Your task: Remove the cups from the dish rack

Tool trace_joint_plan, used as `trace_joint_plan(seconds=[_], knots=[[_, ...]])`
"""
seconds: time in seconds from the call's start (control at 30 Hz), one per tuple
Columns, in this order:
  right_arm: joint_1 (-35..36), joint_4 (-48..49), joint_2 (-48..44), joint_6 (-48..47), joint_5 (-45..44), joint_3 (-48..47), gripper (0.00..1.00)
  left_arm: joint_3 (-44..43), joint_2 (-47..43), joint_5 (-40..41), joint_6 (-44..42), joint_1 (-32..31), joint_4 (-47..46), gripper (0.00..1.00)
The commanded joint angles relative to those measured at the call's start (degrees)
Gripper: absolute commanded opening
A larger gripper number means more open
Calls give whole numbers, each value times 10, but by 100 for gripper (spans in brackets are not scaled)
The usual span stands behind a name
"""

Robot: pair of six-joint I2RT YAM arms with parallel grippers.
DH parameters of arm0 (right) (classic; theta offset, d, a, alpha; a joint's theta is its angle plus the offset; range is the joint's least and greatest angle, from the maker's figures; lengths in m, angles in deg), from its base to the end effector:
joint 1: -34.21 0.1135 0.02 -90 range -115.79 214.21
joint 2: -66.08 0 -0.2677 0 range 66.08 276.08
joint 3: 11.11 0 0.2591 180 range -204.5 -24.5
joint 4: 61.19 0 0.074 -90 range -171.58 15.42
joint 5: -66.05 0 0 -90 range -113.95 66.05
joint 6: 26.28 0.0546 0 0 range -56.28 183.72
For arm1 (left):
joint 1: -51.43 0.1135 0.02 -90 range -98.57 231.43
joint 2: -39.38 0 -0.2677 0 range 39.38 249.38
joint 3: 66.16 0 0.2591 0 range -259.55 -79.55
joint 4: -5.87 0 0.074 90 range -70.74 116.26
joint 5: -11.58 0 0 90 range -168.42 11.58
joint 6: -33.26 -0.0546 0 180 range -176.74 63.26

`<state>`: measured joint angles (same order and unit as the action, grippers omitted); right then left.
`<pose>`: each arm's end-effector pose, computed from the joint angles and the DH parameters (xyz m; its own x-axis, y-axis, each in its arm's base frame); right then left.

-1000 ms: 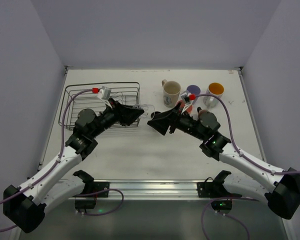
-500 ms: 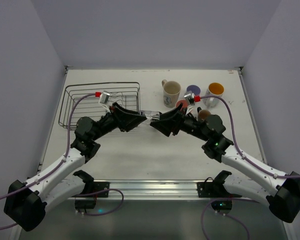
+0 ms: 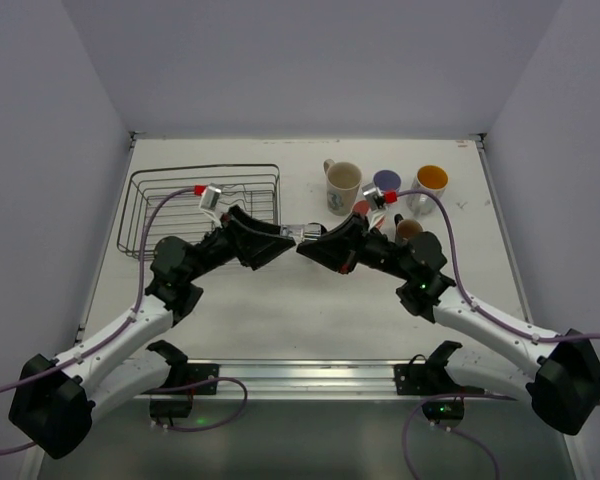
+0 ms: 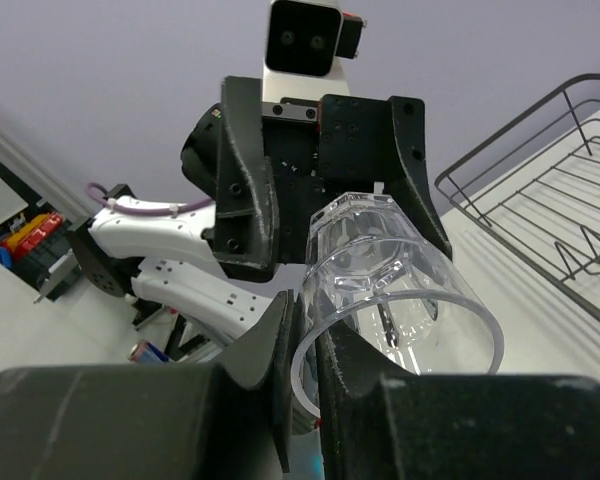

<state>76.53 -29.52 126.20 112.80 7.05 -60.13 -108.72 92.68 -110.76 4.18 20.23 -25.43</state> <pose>0.1689 0.1918 0.3382 -0.5353 0.3885 -0.7500 -0.8078 0.0237 0.5889 0.1791 -0.1426 0.3220 -0.6109 -0.4933 -0.6193 0.6835 0.0661 -0.7270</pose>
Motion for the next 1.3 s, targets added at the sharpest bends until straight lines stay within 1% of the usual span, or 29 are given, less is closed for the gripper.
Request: trace_joint_plan(seconds=[0.0,0.03,0.07,0.1,0.13,0.17,0.2,0.27,0.3,0.33,0.37,0.4,0.43,0.47,0.5,0.53,0.57,0.63,0.67,0.8,0.83,0.97,1.07,1.13,1.27], knots=[[0,24,-34,-6,-27,18,0,-19,-4,-29,-33,-6,26,84],[-1,-21,-45,-15,-36,20,0,-32,-8,-21,-56,-6,68,89],[-1,-56,-55,-38,-55,16,0,-61,-14,0,-110,-6,111,97],[-1,-89,-64,-53,-64,13,0,-75,-26,12,-136,-6,187,100],[-1,-157,-79,-66,-74,5,0,-87,-30,24,-157,-6,221,100],[-1,-189,-86,-88,-97,0,0,-112,-37,58,-198,-6,284,100],[-1,-243,-91,-98,-109,-3,0,-126,-39,74,-217,-6,311,100],[-1,-289,-108,-126,-126,-17,0,-150,-43,103,-253,-6,361,100],[-1,-341,-112,-136,-144,-23,0,-159,-44,113,-263,-6,376,100],[-1,-367,-118,-152,-154,-38,0,-175,-45,124,-285,-6,395,100],[-1,-398,-119,-162,-167,-48,0,-183,-46,146,-295,-6,432,100],[-1,-427,-118,-173,-192,-58,0,-192,-47,158,-309,-6,451,100],[-3,-496,-117,-195,-207,-80,0,-208,-49,172,-337,-6,484,100],[-5,-536,-107,-206,-225,-94,0,-215,-53,194,-352,-6,522,100],[-7,-613,-99,-216,-244,-108,0,-222,-56,206,-369,-6,542,100],[-19,-651,-87,-224,-287,-136,0,-228,-57,221,-383,-6,561,100],[-25,-687,-61,-240,-305,-149,0,-228,-66,256,-409,-6,594,100],[-49,-751,-36,-259,-322,-172,0,-219,-76,300,-429,-6,623,100],[-55,-765,-24,-269,-326,-176,0,-214,-86,342,-440,-5,644,100],[-62,-795,32,-285,-322,-189,0,-180,-116,389,-464,-6,660,100],[-62,-807,61,-289,-319,-201,0,-168,-122,397,-471,-6,661,100],[-60,-823,124,-290,-329,-219,0,-150,-146,438,-480,-5,647,100],[-57,-842,170,-291,-349,-239,0,-133,-160,439,-488,-4,626,100],[-55,-861,205,-292,-386,-260,0,-133,-166,441,-491,-4,627,100],[-50,-865,254,-294,-387,-285,0,-126,-179,438,-491,-3,627,100]])
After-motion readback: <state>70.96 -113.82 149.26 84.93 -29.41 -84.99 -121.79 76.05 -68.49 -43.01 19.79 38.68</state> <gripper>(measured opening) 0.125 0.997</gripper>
